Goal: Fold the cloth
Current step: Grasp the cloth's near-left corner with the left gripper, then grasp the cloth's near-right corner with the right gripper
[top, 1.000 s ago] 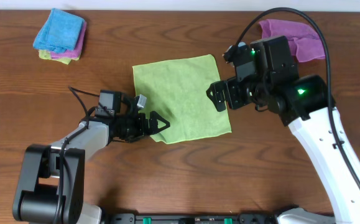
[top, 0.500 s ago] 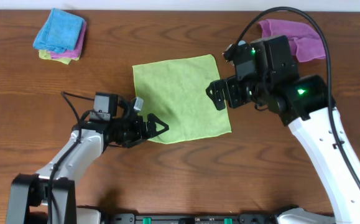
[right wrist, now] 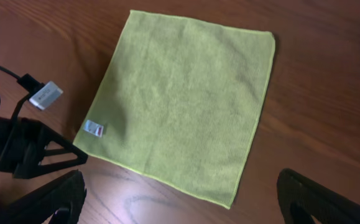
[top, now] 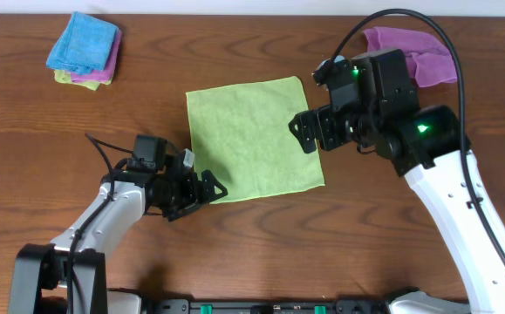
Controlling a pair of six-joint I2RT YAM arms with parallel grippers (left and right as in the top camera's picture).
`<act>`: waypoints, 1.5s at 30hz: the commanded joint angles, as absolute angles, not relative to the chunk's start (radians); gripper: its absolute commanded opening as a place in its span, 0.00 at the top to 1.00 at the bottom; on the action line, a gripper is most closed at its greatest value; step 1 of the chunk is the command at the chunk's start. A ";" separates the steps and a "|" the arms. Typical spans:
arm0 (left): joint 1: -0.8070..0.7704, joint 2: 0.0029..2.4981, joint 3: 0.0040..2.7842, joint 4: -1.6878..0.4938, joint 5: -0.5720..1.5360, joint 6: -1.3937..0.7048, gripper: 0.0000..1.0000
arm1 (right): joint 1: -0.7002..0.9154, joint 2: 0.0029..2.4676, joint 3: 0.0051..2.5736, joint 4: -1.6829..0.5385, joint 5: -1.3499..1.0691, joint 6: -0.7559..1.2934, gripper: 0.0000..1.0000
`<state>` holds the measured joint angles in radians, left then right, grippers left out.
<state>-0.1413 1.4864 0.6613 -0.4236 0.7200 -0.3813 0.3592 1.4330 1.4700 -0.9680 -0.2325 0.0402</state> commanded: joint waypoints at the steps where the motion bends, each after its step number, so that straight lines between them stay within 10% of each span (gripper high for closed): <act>1: -0.145 1.477 0.657 -0.418 0.640 -0.371 0.10 | 0.352 1.428 1.472 -0.957 -0.236 0.028 0.03; 15: -0.174 1.524 0.656 -0.386 0.632 -0.430 0.49 | 0.265 1.429 1.472 -0.928 -0.221 0.028 0.10; 20: -0.179 1.524 0.656 -0.381 0.617 -0.443 0.94 | 0.198 1.462 1.471 -0.938 -0.255 0.028 0.20; 45: -0.177 1.524 0.656 -0.365 0.595 -0.451 0.94 | -0.001 1.790 0.962 -0.812 -0.701 -0.011 0.35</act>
